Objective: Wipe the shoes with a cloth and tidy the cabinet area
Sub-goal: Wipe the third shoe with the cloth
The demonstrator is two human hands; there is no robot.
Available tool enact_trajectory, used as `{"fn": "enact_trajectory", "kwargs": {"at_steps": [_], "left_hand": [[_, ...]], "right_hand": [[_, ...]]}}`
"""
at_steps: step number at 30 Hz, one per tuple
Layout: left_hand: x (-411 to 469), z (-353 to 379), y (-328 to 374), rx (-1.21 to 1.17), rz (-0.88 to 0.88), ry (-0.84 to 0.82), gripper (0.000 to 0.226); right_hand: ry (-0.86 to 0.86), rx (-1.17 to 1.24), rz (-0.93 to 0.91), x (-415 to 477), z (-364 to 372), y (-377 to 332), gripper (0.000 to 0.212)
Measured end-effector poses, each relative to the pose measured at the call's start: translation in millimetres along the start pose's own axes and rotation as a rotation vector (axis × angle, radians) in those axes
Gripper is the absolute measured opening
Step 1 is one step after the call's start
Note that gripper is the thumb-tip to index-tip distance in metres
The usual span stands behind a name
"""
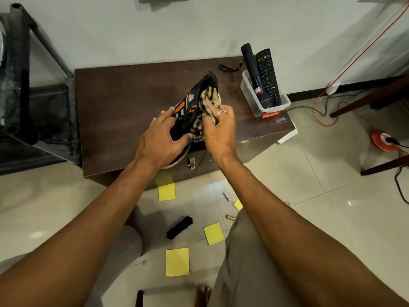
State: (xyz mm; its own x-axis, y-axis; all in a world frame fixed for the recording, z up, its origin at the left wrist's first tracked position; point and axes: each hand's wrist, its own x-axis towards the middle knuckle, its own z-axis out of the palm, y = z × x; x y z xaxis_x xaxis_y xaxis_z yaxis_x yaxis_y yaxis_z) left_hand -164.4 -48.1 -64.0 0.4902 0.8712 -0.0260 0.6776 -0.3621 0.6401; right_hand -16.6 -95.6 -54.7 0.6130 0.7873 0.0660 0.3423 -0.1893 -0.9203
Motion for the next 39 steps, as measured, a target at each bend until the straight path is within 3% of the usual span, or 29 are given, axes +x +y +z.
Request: {"fn": "enact_trajectory", "kwargs": {"at_steps": [14, 20, 25, 30, 36, 39], "left_hand": [[1, 0, 0, -0.170, -0.103, 0.045, 0.050], [1, -1, 0, -0.224, -0.143, 0.052, 0.056], [3, 4, 1, -0.284, -0.199, 0.114, 0.054], [0, 7, 2, -0.297, -0.177, 0.169, 0.032], [-1, 7, 0, -0.341, -0.162, 0.173, 0.029], [0, 6, -2, -0.346, -0.149, 0.183, 0.029]], "right_hand": [[-0.233, -0.183, -0.036, -45, 2, 9, 0.033], [0.082, -0.133, -0.055, -4, 6, -2, 0.024], [-0.044, -0.168, -0.050, 2, 6, -5, 0.028], [-0.253, -0.167, 0.041, -56, 9, 11, 0.034], [-0.495, -0.317, -0.001, -68, -11, 6, 0.021], [-0.327, -0.217, 0.031, -58, -21, 2, 0.018]]}}
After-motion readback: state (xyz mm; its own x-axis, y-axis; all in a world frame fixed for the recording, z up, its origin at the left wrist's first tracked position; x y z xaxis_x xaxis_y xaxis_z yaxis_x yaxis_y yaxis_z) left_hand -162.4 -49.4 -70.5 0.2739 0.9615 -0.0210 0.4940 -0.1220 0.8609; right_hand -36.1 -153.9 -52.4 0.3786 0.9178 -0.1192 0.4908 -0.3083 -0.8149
